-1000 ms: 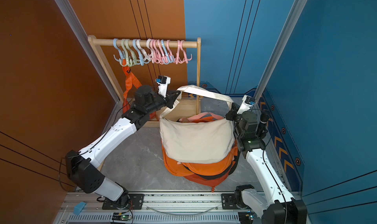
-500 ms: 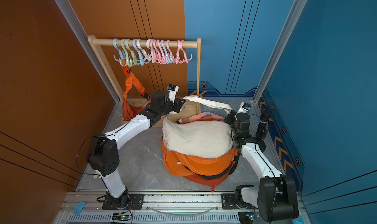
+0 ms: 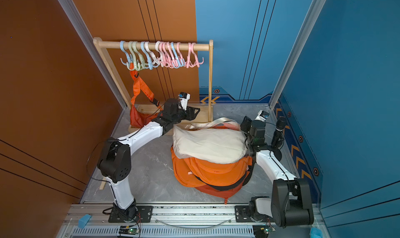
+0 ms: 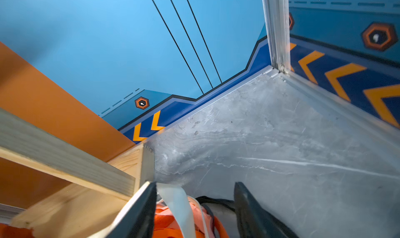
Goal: Take the bag off the hook
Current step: Place the bag inside the bag.
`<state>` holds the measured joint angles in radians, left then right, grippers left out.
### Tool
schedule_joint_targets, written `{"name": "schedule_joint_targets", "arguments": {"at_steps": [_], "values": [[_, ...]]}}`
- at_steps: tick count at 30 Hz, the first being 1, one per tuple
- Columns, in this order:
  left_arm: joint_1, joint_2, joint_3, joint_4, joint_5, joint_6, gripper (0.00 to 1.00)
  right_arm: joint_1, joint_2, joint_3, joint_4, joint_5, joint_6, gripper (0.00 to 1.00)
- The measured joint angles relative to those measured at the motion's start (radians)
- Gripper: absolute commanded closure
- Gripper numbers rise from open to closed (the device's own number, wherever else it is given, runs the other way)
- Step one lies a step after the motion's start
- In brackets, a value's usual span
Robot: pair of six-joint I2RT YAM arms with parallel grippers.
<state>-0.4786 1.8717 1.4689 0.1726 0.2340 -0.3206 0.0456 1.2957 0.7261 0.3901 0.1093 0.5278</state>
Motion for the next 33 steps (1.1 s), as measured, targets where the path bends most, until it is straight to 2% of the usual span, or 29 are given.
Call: {"name": "schedule_joint_targets", "arguments": {"at_steps": [4, 10, 14, 21, 24, 30, 33], "values": [[0.000, -0.047, -0.057, 0.013, -0.030, 0.007, 0.29, -0.001, 0.000, 0.000, -0.001, -0.001, 0.001, 0.01], [0.000, -0.235, -0.195, 0.040, -0.105, 0.028, 0.26, -0.001, -0.050, 0.000, -0.016, -0.013, 0.005, 0.00], [0.002, -0.406, -0.302, 0.059, -0.176, 0.053, 0.17, 0.010, -0.130, 0.020, -0.039, -0.036, 0.004, 0.00], [0.051, -0.641, -0.446, 0.047, -0.293, 0.076, 0.17, 0.128, -0.174, 0.163, -0.128, -0.060, -0.035, 0.00], [0.122, -0.730, -0.492, -0.007, -0.309, 0.069, 0.17, 0.195, -0.171, 0.219, -0.165, -0.067, -0.059, 0.00], [0.418, -0.874, -0.544, -0.123, -0.271, 0.010, 0.18, 0.343, -0.089, 0.344, -0.193, -0.100, -0.103, 0.00], [0.495, -0.894, -0.524, -0.191, -0.252, 0.005, 0.17, 0.405, -0.019, 0.399, -0.198, -0.135, -0.119, 0.00]]}}
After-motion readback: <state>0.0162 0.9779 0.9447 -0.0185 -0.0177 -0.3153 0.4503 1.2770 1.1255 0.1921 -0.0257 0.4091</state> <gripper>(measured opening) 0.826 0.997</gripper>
